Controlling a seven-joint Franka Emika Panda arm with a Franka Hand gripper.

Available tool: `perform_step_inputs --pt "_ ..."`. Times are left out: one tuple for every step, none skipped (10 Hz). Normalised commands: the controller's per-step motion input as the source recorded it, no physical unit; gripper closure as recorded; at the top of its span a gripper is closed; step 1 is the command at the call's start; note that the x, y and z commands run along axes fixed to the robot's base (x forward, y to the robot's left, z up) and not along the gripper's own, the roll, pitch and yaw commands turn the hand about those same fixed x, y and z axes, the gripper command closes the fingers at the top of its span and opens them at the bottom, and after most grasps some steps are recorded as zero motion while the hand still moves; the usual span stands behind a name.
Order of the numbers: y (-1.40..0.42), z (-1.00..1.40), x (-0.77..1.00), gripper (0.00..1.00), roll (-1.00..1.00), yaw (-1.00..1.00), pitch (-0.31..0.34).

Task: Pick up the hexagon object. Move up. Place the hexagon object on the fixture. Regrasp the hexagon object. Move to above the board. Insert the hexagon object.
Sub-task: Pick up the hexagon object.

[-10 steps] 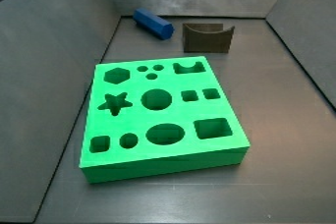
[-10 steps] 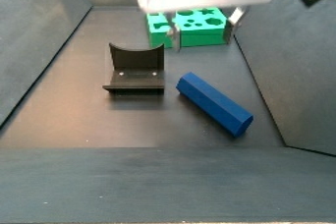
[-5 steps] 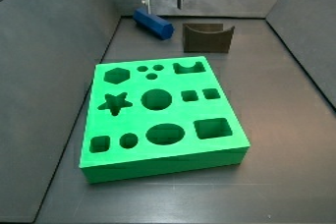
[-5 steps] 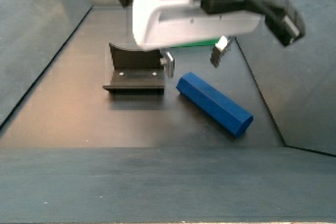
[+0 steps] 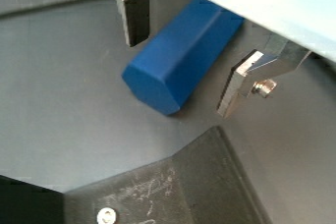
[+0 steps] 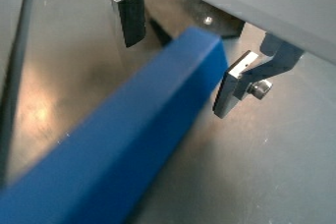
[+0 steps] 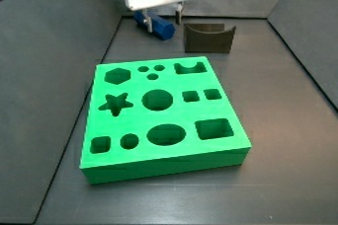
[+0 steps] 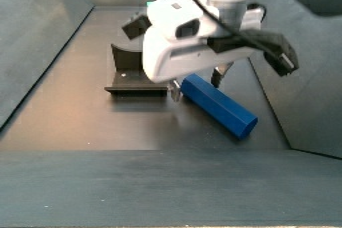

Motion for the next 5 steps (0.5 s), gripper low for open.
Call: perform_step_inputs --pt "0.00 -0.70 -0.14 0.00 0.12 0.23 -0.254" --pt "0.00 -0.57 -0.09 0.00 0.10 0.22 -0.284" --pt "0.00 0.00 0.00 0.00 0.00 0.00 0.014" --pt "0.00 0.00 0.03 0.00 0.00 0.00 0.026" --pt "0.00 0.00 0.00 0.00 0.00 0.00 0.000"
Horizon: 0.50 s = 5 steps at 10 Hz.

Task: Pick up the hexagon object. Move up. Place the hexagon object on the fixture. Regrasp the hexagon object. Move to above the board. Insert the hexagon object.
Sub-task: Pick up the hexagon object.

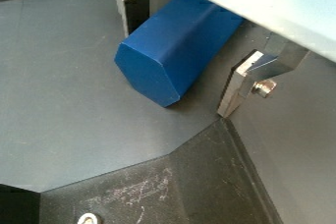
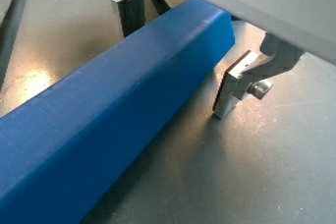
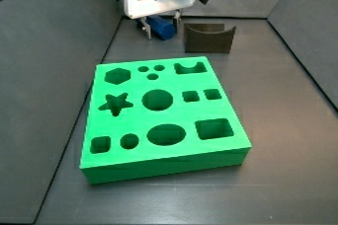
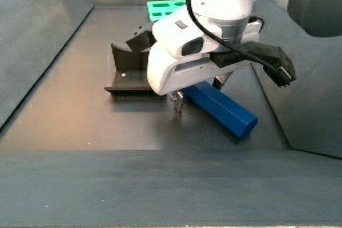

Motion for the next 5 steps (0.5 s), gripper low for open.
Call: perform_step_inputs --pt "0.00 0.00 0.00 1.00 0.00 0.00 0.000" --pt "0.00 0.00 0.00 1.00 0.00 0.00 0.000" --pt "0.00 0.00 0.00 1.00 0.00 0.00 0.000" --pt "0.00 0.00 0.00 1.00 0.00 0.00 0.000" --pt "0.00 0.00 0.00 1.00 0.00 0.00 0.000"
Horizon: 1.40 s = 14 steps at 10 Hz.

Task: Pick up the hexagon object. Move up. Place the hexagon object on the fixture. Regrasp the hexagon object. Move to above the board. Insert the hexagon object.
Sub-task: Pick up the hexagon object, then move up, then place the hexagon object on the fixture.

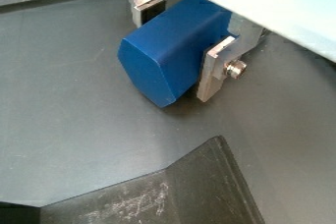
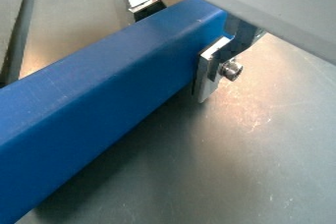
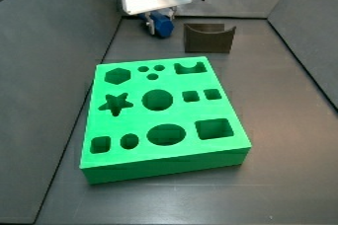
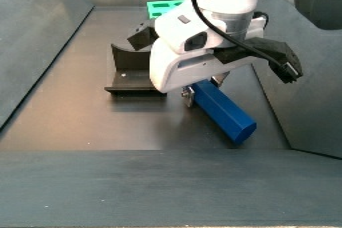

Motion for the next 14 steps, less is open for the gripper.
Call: perform_step_inputs --pt "0.00 0.00 0.00 1.00 0.00 0.00 0.000" --pt "0.00 0.00 0.00 1.00 0.00 0.00 0.000" --pt "0.00 0.00 0.00 1.00 0.00 0.00 0.000" --pt "0.00 0.00 0.00 1.00 0.00 0.00 0.000" --pt "0.00 0.00 0.00 1.00 0.00 0.00 0.000" --pt "0.00 0.00 0.00 1.00 0.00 0.00 0.000" --pt "0.00 0.83 0.00 1.00 0.00 0.00 0.000" --pt "-0.01 0.83 0.02 1.00 -0.01 -0.04 0.007" --pt "-0.01 0.73 -0.01 1.00 -0.02 -0.03 0.034" --pt "-0.01 0.56 0.00 1.00 -0.04 -0.02 0.046" --pt "-0.01 0.42 -0.01 1.00 -0.05 -0.01 0.044" --pt "-0.01 0.32 -0.01 1.00 -0.06 0.00 0.037" --pt "0.00 1.00 0.00 1.00 0.00 0.00 0.000" --pt "0.00 1.00 0.00 1.00 -0.01 0.01 -0.006"
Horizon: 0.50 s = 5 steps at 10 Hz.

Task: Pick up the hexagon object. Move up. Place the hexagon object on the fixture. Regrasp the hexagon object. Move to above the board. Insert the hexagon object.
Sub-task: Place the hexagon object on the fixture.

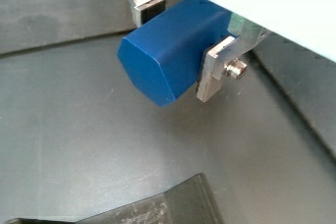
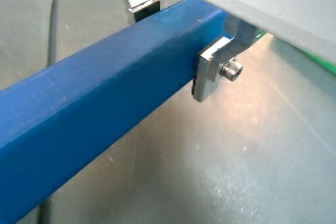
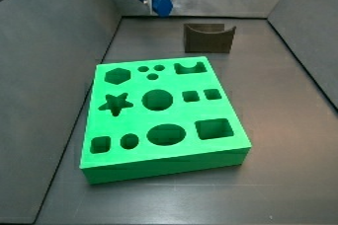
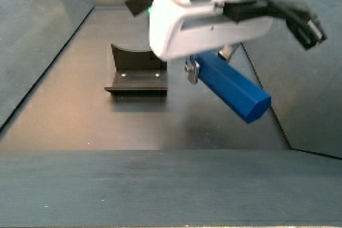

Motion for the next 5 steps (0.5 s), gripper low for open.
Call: perform_step_inputs --pt "-0.01 1.00 -0.01 1.00 -0.03 0.01 0.002" --pt "-0.01 1.00 -0.02 1.00 -0.04 0.02 0.001" --pt "-0.01 1.00 -0.02 1.00 -0.05 0.02 0.000" --pt "-0.01 1.00 -0.02 1.00 -0.07 0.02 0.002" --pt "-0.02 1.00 -0.03 1.00 -0.08 0.02 0.002"
